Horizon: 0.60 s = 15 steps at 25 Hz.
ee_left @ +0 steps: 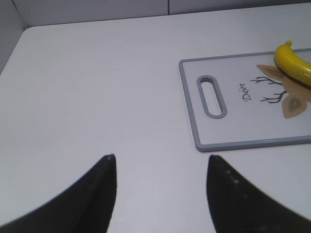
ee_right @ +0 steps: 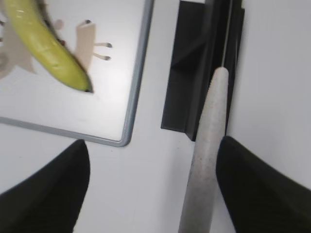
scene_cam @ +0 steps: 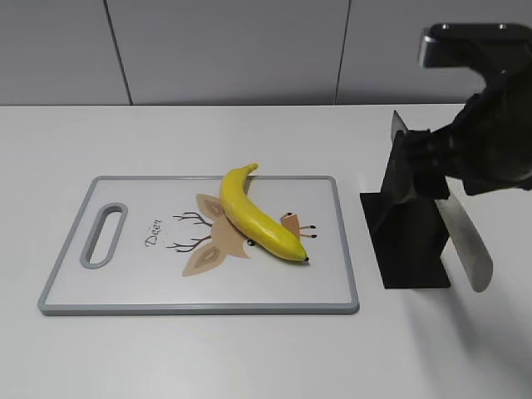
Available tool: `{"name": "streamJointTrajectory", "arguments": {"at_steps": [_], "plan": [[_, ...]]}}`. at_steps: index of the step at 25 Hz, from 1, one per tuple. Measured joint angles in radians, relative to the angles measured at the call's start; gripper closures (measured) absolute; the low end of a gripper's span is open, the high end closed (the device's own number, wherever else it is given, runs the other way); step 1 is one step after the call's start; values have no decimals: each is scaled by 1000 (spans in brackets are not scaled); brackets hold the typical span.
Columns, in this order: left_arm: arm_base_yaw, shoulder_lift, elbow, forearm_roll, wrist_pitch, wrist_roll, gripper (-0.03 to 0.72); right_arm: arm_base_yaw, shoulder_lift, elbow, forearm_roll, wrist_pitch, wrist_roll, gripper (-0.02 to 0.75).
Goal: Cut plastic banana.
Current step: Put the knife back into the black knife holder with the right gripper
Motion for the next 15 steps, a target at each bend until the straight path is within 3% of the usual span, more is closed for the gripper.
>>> {"name": "streamJointTrajectory", "arguments": {"at_steps": [8, 15], "plan": [[0, 0, 0, 0, 0, 0, 115, 0, -277, -5, 94, 206, -456, 159], [0, 0, 0, 0, 0, 0, 115, 0, -531, 182, 194, 246, -662, 162]]}}
